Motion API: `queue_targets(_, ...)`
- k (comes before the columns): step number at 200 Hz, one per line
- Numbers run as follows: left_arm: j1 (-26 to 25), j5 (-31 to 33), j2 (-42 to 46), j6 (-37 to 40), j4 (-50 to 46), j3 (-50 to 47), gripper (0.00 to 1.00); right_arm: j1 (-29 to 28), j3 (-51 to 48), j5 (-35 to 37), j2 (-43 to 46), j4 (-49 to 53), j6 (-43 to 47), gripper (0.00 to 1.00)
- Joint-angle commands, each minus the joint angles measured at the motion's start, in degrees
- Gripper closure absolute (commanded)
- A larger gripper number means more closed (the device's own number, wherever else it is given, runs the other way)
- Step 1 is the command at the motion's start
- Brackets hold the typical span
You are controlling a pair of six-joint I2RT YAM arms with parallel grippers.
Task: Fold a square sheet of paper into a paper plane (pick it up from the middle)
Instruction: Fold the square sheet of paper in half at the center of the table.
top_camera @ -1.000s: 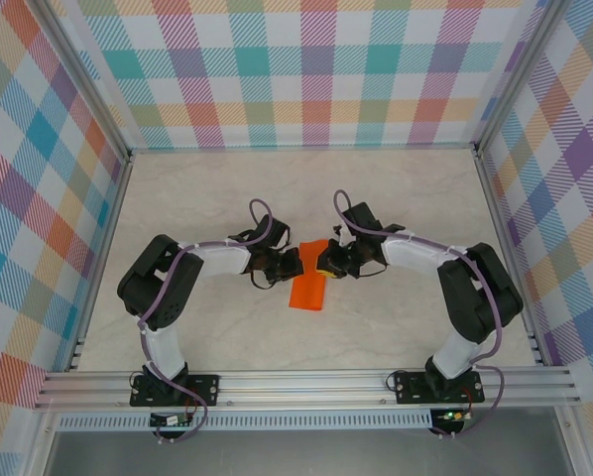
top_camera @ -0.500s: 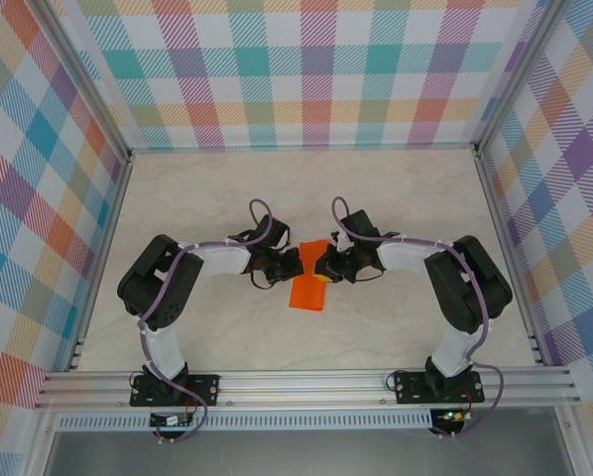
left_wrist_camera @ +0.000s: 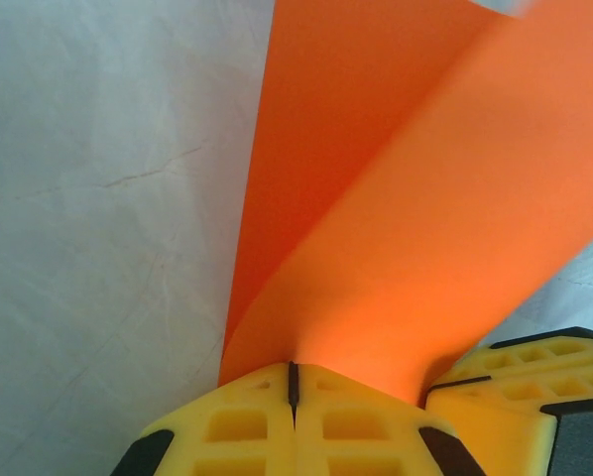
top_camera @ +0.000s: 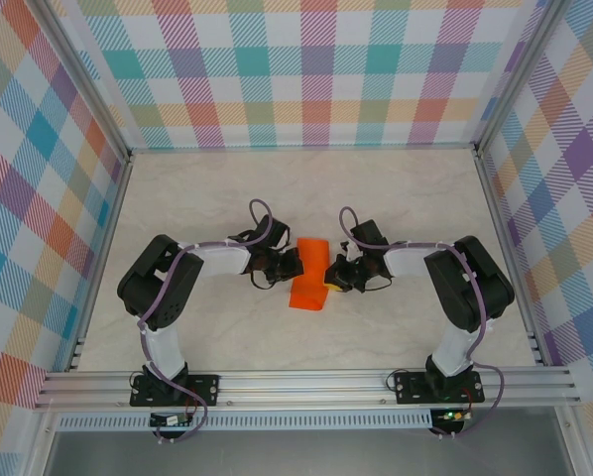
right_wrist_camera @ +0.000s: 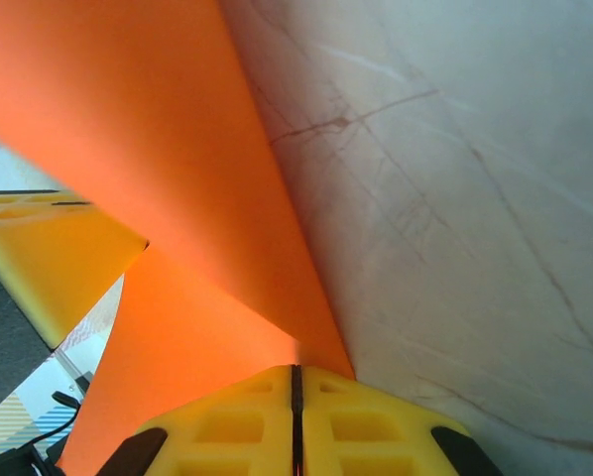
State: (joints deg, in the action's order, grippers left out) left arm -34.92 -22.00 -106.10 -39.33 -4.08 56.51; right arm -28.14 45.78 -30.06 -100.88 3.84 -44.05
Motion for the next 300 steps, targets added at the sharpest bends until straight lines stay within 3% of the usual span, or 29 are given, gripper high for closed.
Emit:
queue_targets(1, -0.86, 1.43, -0.74, 1.12, -2.56, -1.63, 1.00, 0.21, -1.16, 2.37, -1.25, 1.33, 3.02, 0.91)
queue_targets(36, -0.86, 1.52, -1.01, 1.26, -2.56, -1.78, 1.00, 0.20, 0.00, 1.85, 0.39, 2.54, 3.34, 0.91)
queue_targets(101, -0.86, 1.49, -0.90, 1.12, -2.34, -2.19, 1.00, -0.15, -1.31, -7.77, 4.11, -6.65, -0.88, 0.89)
queue_targets(189, -0.86, 1.69, -0.62, 1.54, -2.68, -2.55, 1.00, -0.42, -5.59, -4.42, -2.19, -6.48, 2.08, 0.90)
queue_targets(251, -0.85, 1.83, -0.51, 1.63, -2.93, -2.63, 1.00, -1.32, -4.46, -6.37, 4.65, -6.42, 1.52, 0.89)
queue_targets(300, -0.81, 1.74, -0.51, 1.60, -2.95, -2.50, 1.00, -4.37, -5.42, -3.07, 4.30, -5.77, 2.22, 0.90)
